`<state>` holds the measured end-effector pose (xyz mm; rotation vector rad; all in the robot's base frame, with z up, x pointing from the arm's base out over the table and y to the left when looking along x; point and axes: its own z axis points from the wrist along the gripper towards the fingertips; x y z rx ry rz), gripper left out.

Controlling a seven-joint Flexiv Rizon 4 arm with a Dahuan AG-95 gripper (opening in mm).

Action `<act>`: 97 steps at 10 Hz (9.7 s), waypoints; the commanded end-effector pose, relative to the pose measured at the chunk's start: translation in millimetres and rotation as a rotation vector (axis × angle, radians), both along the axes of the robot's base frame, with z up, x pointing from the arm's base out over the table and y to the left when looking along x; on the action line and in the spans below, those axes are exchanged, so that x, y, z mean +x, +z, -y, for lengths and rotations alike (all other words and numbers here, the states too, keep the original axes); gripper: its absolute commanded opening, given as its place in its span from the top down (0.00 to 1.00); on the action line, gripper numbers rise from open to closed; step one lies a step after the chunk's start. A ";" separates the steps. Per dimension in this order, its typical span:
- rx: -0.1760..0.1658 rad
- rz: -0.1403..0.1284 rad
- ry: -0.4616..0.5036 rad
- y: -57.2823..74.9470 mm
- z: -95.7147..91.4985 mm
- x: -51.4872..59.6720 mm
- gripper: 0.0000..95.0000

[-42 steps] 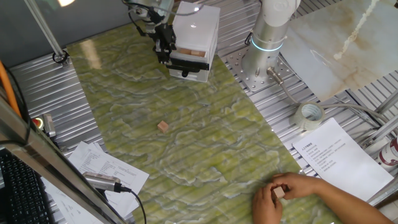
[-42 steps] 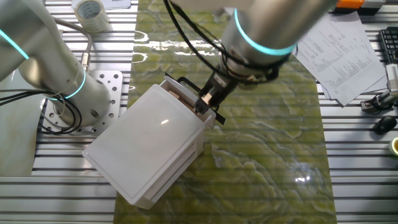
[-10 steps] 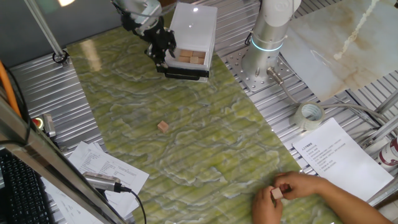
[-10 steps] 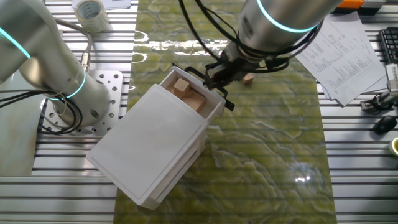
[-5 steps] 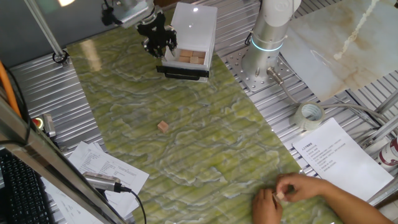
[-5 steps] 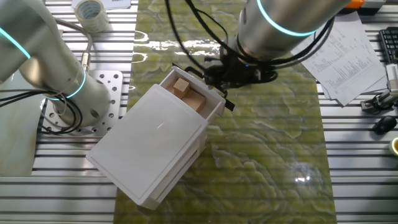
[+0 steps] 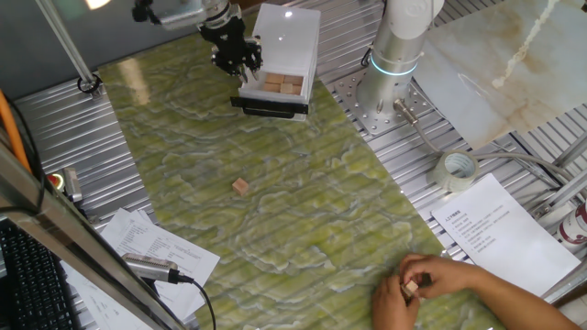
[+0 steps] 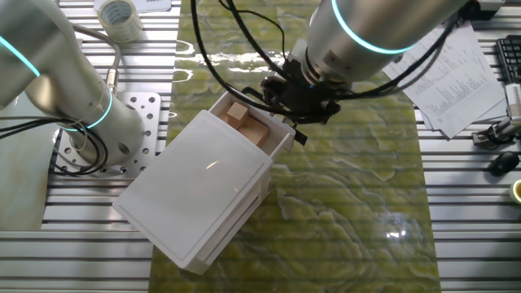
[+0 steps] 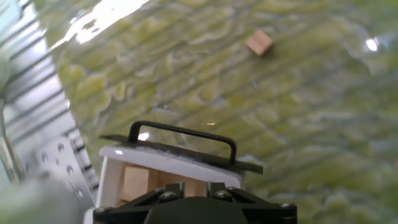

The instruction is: Take something out of a drawer

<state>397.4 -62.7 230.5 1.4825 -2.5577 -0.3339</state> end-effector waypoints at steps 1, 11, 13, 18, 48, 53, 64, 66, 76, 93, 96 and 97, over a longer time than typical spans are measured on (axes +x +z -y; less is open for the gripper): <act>-0.058 0.021 -0.241 3.0 2.6 -3.4 1.00; -0.060 0.032 -0.225 6.3 -4.6 -27.1 0.80; -0.061 0.033 -0.216 5.7 -3.2 -28.0 0.80; -0.107 0.085 -0.161 5.7 -3.2 -28.0 0.80; -0.110 0.190 -0.040 -35.1 -37.8 -48.3 0.40; -0.130 0.192 -0.045 -28.9 -34.7 -48.5 0.40; -0.136 0.190 -0.135 -38.0 -21.1 -49.9 0.40; -0.114 0.183 -0.099 -38.0 -21.1 -49.9 0.40; -0.103 0.121 -0.079 -40.9 -18.7 -50.2 0.40; -0.081 0.078 -0.083 -37.5 -28.0 -49.1 0.40; -0.082 0.068 -0.084 -37.8 -26.9 -49.2 0.40; -0.089 0.068 -0.134 -37.8 -26.9 -49.2 0.40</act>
